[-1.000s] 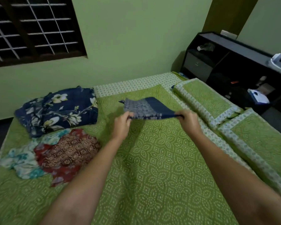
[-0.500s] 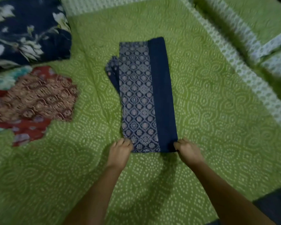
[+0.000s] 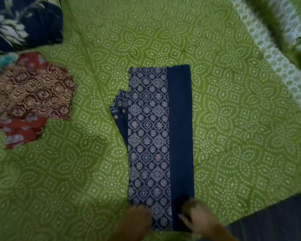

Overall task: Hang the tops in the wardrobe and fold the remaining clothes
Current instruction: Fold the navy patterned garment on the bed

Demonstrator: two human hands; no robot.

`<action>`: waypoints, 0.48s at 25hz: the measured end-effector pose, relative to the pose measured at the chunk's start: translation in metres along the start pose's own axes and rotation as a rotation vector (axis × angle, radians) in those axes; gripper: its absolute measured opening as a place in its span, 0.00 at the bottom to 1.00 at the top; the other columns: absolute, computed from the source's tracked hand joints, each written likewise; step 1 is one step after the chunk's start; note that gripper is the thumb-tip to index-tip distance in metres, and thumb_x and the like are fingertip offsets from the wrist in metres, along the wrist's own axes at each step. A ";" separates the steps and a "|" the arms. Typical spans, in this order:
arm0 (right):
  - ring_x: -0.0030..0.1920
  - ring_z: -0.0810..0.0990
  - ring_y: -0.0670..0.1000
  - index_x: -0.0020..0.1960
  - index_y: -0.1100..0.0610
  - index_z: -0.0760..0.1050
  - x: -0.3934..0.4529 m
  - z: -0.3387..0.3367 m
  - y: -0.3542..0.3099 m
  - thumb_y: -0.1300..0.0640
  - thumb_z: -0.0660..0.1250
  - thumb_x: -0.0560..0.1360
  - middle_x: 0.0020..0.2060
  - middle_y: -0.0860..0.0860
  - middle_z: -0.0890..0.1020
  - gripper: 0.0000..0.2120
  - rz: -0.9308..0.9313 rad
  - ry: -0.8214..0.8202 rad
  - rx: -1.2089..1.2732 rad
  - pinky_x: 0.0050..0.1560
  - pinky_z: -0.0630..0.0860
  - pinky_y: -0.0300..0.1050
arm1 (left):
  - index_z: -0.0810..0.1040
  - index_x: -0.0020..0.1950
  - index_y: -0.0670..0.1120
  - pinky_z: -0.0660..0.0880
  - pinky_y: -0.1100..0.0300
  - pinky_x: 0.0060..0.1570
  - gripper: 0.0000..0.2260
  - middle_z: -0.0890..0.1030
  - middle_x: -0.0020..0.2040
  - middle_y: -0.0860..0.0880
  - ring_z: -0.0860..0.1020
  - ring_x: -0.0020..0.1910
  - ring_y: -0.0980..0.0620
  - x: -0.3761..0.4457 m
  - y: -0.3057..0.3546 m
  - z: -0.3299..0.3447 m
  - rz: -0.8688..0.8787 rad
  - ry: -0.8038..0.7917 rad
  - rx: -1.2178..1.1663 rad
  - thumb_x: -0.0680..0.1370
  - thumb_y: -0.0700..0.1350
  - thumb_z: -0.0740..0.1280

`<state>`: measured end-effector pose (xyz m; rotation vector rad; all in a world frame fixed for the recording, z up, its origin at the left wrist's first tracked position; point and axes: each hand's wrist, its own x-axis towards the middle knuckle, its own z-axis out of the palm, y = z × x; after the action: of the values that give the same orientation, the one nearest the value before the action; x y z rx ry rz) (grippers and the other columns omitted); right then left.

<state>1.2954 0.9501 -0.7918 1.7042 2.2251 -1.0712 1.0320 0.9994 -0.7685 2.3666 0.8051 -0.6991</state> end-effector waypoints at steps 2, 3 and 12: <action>0.48 0.79 0.48 0.52 0.51 0.78 0.059 -0.024 -0.002 0.47 0.52 0.81 0.47 0.46 0.80 0.17 0.049 0.250 0.236 0.50 0.75 0.37 | 0.77 0.64 0.55 0.71 0.57 0.63 0.26 0.77 0.63 0.58 0.72 0.66 0.53 0.045 -0.016 -0.032 -0.122 0.231 -0.162 0.81 0.63 0.44; 0.58 0.76 0.49 0.61 0.55 0.75 0.100 -0.040 -0.001 0.51 0.51 0.81 0.57 0.49 0.79 0.18 0.078 0.361 0.280 0.61 0.69 0.37 | 0.66 0.74 0.51 0.61 0.56 0.72 0.27 0.67 0.73 0.56 0.61 0.74 0.51 0.076 -0.028 -0.052 -0.197 0.408 -0.218 0.82 0.59 0.41; 0.78 0.46 0.52 0.78 0.47 0.47 0.343 -0.186 0.153 0.39 0.42 0.81 0.78 0.47 0.50 0.28 0.245 0.639 -0.331 0.75 0.44 0.58 | 0.40 0.78 0.50 0.41 0.44 0.75 0.32 0.40 0.79 0.49 0.40 0.77 0.47 0.301 -0.219 -0.183 -0.485 0.682 0.071 0.79 0.66 0.38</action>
<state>1.3676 1.3494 -0.8975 2.2891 2.2396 -0.0836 1.1476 1.3780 -0.8925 2.5083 1.6984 -0.0603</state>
